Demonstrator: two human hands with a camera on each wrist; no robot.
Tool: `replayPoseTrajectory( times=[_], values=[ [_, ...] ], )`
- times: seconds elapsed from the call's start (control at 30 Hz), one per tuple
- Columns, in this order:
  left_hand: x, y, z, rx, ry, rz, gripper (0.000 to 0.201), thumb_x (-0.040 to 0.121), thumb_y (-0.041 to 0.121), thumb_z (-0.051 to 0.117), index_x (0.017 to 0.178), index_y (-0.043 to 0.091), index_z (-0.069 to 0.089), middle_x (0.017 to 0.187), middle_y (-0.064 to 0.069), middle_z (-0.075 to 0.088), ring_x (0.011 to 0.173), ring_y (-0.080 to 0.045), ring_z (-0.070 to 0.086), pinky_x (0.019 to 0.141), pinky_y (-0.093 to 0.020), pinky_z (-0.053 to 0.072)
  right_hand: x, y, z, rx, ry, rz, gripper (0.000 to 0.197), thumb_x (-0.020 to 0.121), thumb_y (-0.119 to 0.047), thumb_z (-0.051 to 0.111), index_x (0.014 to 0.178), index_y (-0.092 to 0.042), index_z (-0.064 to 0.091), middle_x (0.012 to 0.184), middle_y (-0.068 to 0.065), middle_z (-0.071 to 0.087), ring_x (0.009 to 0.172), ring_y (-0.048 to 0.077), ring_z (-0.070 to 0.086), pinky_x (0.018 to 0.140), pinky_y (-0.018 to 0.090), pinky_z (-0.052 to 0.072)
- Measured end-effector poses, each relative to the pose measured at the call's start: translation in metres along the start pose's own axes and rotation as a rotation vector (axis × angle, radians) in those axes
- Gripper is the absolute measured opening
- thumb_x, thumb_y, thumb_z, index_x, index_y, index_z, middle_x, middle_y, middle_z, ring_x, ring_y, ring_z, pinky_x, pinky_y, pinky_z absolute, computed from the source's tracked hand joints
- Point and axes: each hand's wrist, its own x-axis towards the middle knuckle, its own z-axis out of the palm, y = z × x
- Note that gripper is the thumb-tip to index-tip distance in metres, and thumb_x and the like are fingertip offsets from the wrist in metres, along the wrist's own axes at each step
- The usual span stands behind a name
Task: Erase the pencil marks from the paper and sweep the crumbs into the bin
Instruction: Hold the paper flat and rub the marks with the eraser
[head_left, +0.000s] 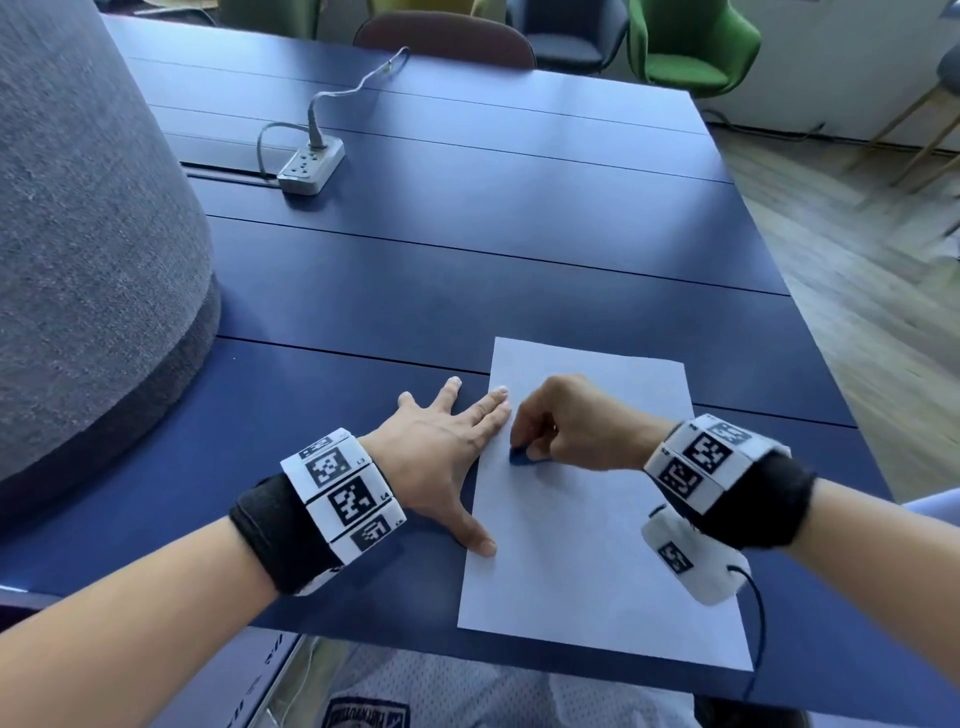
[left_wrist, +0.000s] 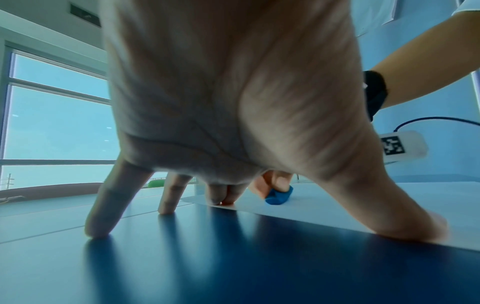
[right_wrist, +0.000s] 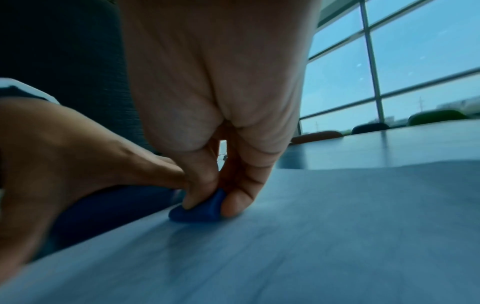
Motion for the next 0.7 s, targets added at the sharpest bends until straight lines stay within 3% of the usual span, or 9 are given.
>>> replayPoseTrajectory(
  times=[0.13,0.27,0.43,0.6,0.7],
  values=[
    [0.001,0.0,0.001,0.003,0.009,0.001,0.143,0.054,0.085,0.066,0.153,0.026,-0.017,0.159,0.017,-0.023,0.148,-0.031,-0.014,0.113,-0.064,0.016,0.01,0.012,-0.004,0.061,0.185,0.066,0.015,0.074,0.001,0.067,0.083,-0.008,0.075,0.081,0.007,0.073,0.078,0.02,0.068,0.074,0.032,0.055],
    [0.001,-0.005,0.005,-0.017,0.038,0.013,0.144,0.051,0.087,0.065,0.153,0.028,-0.018,0.159,0.02,-0.021,0.148,-0.029,-0.014,0.112,-0.063,0.013,-0.003,0.0,0.01,0.037,0.108,0.026,0.017,0.073,0.001,0.067,0.083,-0.008,0.076,0.077,0.005,0.074,0.07,0.015,0.065,0.067,0.022,0.053],
    [0.002,-0.008,0.008,-0.07,0.091,0.019,0.15,0.049,0.088,0.066,0.148,0.029,-0.029,0.162,0.016,0.0,0.149,-0.025,-0.011,0.114,-0.061,0.007,0.016,0.005,-0.003,0.083,0.282,0.126,0.009,0.074,-0.002,0.068,0.077,-0.006,0.075,0.075,0.004,0.072,0.068,0.012,0.064,0.061,0.018,0.051],
    [0.003,-0.009,0.01,-0.067,0.097,0.023,0.149,0.048,0.089,0.065,0.149,0.029,-0.027,0.162,0.017,0.001,0.149,-0.025,-0.012,0.115,-0.06,0.005,0.001,-0.012,0.013,0.046,0.102,0.012,0.014,0.072,0.001,0.066,0.079,-0.007,0.075,0.074,0.006,0.072,0.063,0.01,0.059,0.062,0.019,0.049],
    [0.003,-0.009,0.009,-0.047,0.072,0.014,0.148,0.048,0.091,0.062,0.15,0.029,-0.025,0.161,0.019,-0.009,0.149,-0.024,-0.014,0.115,-0.06,0.005,0.012,0.001,-0.003,0.042,0.211,0.089,0.015,0.073,0.0,0.068,0.081,-0.009,0.076,0.078,0.005,0.073,0.071,0.013,0.066,0.07,0.026,0.056]
  ],
)
